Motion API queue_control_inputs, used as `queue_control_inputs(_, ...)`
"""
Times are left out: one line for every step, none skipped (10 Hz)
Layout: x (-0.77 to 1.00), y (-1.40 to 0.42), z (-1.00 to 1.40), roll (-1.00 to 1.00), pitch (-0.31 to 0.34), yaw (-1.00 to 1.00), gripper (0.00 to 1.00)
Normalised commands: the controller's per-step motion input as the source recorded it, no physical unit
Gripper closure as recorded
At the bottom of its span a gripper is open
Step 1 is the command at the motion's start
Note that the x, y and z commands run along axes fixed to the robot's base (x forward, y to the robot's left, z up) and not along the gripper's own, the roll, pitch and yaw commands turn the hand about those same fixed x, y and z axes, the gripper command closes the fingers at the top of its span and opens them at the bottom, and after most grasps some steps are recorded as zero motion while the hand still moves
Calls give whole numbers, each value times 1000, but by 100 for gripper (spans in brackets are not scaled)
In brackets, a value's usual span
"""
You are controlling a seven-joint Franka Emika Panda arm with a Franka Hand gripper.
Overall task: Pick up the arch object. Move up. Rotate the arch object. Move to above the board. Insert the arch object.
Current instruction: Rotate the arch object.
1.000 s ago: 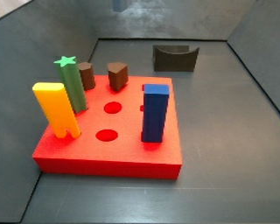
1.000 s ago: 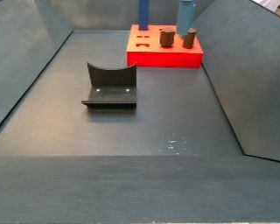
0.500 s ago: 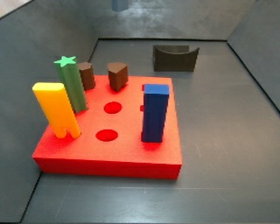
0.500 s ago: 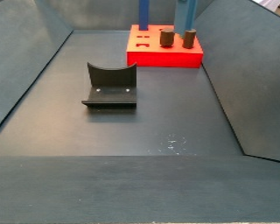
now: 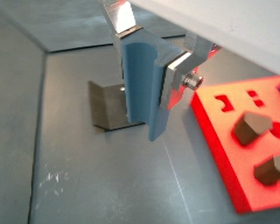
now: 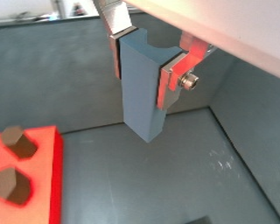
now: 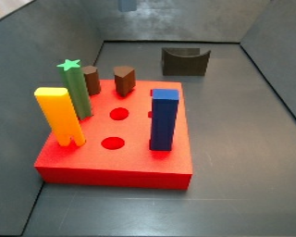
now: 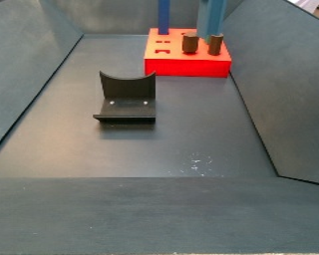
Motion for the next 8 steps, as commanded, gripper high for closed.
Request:
queue_control_inputs(-2,5,-1,-11,-22,-1000,100)
queue_control_inputs(-2,6,-1,-12,-25,-1000,100)
queue_control_inputs(-2,6,-1,-14,-27,-1000,100)
queue_control_inputs(-2,7,-1,-17,-34,-1000,100)
queue_control_inputs(-2,8,-1,-22,-43,-1000,100)
queue_control_inputs(-2,8,-1,-22,-44,-683,100)
queue_control_inputs(-2,8,-1,-22,-44,-469,100)
queue_control_inputs(-2,8,-1,-22,-44,-273,100)
